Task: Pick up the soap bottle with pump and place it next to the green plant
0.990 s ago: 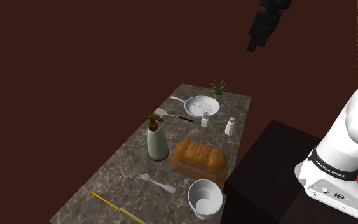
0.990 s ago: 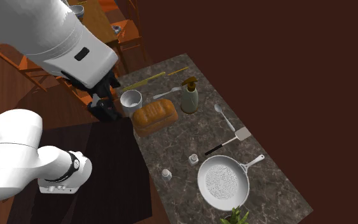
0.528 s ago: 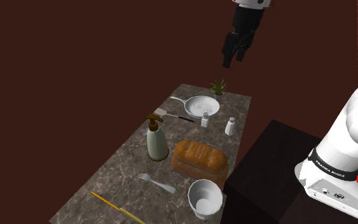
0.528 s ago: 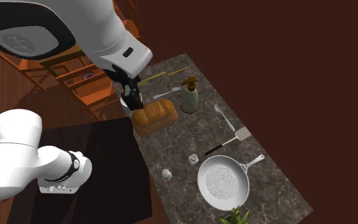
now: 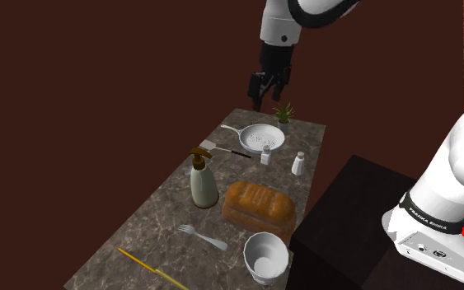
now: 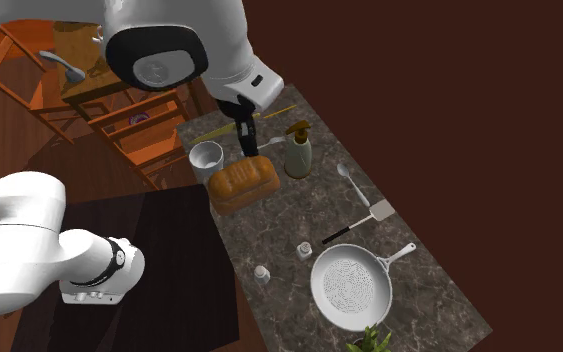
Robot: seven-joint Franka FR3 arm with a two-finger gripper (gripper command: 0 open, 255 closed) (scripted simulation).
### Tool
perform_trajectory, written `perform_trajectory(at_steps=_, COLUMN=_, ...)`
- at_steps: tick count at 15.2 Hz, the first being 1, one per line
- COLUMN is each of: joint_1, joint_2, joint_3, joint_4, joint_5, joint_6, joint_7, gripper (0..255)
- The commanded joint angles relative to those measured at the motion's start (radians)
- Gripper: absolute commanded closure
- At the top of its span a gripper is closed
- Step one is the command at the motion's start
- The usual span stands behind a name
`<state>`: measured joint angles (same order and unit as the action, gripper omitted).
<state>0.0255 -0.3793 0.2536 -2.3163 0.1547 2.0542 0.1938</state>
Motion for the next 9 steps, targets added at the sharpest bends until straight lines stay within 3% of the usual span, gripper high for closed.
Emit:
perform_trajectory(at_steps=1, joint_1=0.0, joint_2=0.073, joint_3=0.028, joint_4=0.036, joint_5=-0.012, joint_6=0.034, joint_7=0.036, gripper=0)
perform_trajectory(at_steps=9, joint_1=0.015, joint_2=0.387, joint_3=0.112, joint_4=0.208, joint_5=-0.124, joint_6=0.145, joint_7=0.201, gripper=0)
